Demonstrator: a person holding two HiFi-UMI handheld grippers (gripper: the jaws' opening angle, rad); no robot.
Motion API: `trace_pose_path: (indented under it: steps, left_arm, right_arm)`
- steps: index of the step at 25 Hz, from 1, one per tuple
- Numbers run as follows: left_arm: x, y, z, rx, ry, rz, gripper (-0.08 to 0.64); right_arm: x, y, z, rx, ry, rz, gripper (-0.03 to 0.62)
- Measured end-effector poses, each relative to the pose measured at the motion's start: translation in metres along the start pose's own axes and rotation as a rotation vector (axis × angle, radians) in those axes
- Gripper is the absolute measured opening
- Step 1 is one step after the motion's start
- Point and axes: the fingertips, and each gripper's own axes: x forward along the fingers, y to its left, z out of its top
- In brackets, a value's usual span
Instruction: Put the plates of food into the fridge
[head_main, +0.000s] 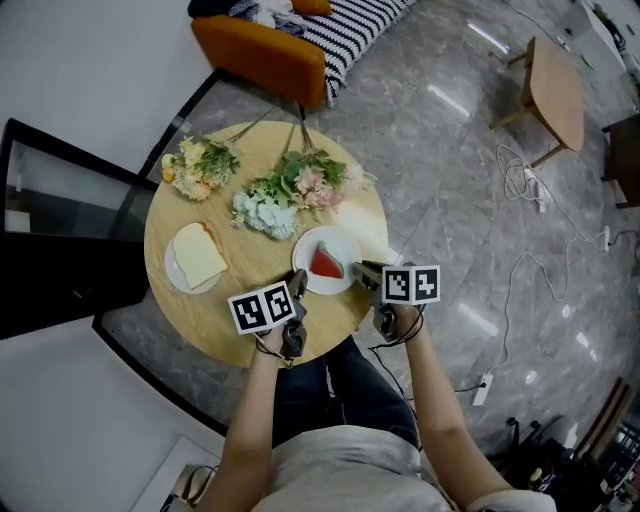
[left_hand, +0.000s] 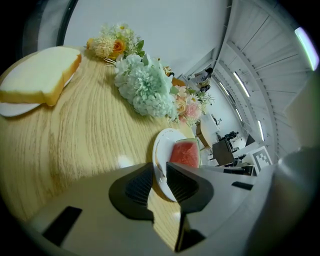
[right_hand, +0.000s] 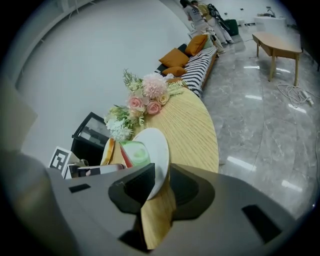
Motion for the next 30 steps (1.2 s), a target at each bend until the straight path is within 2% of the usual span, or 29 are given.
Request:
trace_pose_path:
  steps: [3,6,10,12,16,18,24,30]
  left_arm:
    - [0.0,0.001,0.0,-0.003,-0.008,0.005,0.086]
    - [-0.001,0.0,-0.001,-0.016,-0.018,0.016,0.086]
    - [-0.003,-0.001,0.0,-0.099,-0.043,0.0,0.086]
    - [-0.003,-0.001,0.0,-0.149,-0.061,-0.014,0.086]
    - [-0.002,0.002,0.002,-0.223,-0.093,-0.021,0.083]
    - [-0.002,0.005,0.001,-0.245,-0.098,-0.012,0.046]
    - [-0.005,0.002,-0.005,-0.252,-0.081,-0.023,0.044]
    - [-0.015,-0.005,-0.011,-0.284,-0.105,-0.035,0.044]
  right_arm:
    - [0.002,0.003,0.001,0.029,0.01,0.037,0.095]
    - [0.001,0.004,0.003,0.107,-0.015,0.081,0.095]
    - [0.0,0.003,0.005,0.24,-0.063,0.14,0.089]
    - [0.001,0.001,0.004,0.272,-0.077,0.142,0.049]
    - [0.002,0.0,0.005,0.272,-0.08,0.127,0.041]
    - [0.002,0.0,0.004,0.281,-0.082,0.134,0.04]
    - [-0.002,-0.001,0.002,0.27,-0.079,0.115,0.038]
    - [-0.015,0.007,0.003,0.277,-0.105,0.141,0.034]
